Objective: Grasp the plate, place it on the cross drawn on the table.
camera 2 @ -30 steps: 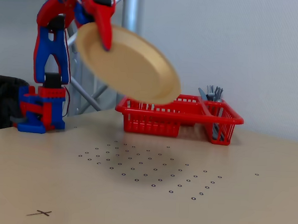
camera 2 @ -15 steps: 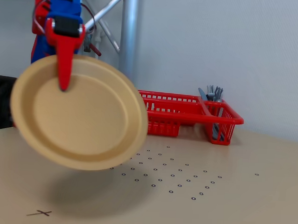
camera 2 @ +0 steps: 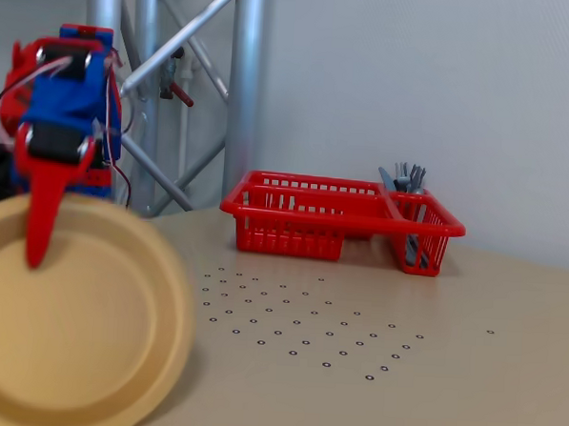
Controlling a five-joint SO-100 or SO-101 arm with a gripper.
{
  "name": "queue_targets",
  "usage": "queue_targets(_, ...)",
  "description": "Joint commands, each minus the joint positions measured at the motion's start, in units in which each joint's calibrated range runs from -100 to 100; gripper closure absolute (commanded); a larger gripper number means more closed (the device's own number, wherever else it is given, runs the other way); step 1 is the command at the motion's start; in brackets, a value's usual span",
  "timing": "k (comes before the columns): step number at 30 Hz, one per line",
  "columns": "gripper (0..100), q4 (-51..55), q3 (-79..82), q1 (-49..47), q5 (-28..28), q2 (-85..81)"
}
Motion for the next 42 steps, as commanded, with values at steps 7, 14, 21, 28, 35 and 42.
queue_targets(7, 100, -26.7, 18.6, 2.0, 2.5, -2.8)
queue_targets(14, 100, -36.5, 27.6, -1.3, 1.0, -1.5)
queue_targets(21, 98, -45.5, 36.1, -4.3, 2.3, -0.7)
queue_targets(28, 89, -45.6, 39.6, -4.4, 4.9, -2.7)
queue_targets(35, 85, -45.4, 44.7, -3.2, 7.6, -8.2)
queue_targets(42, 86, -43.3, 55.6, -4.5, 7.9, -20.7)
